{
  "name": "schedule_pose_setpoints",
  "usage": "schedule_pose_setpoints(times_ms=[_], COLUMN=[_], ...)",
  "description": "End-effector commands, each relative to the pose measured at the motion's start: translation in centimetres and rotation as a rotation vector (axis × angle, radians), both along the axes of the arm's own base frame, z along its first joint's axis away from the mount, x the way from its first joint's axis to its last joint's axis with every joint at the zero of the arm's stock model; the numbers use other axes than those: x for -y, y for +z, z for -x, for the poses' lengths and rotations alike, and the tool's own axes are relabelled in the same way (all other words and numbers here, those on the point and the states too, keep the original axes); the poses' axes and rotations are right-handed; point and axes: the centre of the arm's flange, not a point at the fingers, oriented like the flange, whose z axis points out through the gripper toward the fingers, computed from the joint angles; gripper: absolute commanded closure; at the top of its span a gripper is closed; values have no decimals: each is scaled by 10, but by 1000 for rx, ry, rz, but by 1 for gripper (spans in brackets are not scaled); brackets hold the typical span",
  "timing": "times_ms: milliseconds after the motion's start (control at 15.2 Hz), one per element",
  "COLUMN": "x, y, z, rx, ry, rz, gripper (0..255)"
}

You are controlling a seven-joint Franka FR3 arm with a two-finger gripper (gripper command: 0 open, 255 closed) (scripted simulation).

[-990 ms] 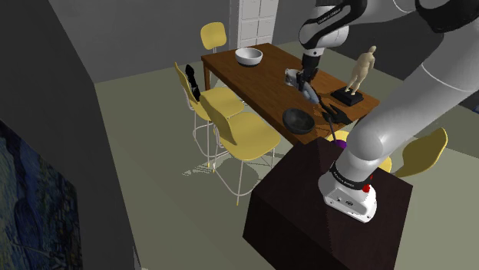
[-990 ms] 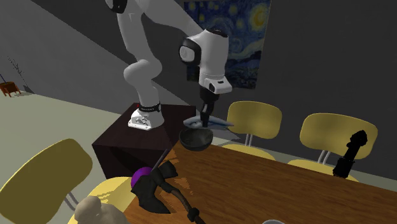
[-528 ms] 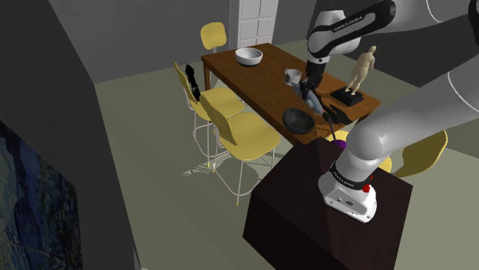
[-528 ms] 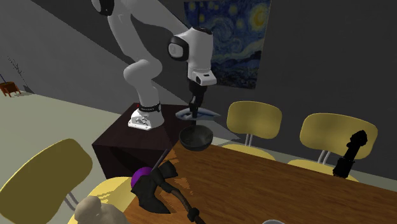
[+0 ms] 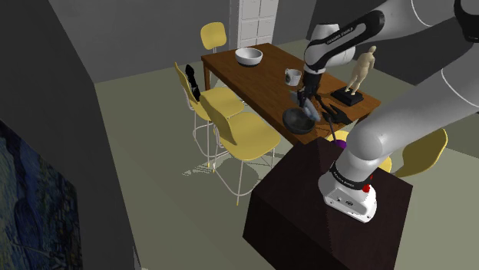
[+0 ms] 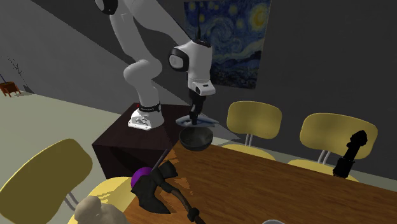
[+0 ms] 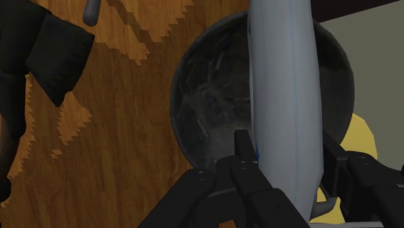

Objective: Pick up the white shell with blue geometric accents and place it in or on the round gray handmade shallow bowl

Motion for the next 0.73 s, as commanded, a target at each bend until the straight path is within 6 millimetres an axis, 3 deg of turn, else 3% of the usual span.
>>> schedule_pose_setpoints(times_ms=[0,396,660], x=[1,1,1], y=[-11,-43,-43], z=[1,1,1], rx=[1,1,1], ry=[0,0,0], rz=[1,1,1], gripper=[255,255,255])
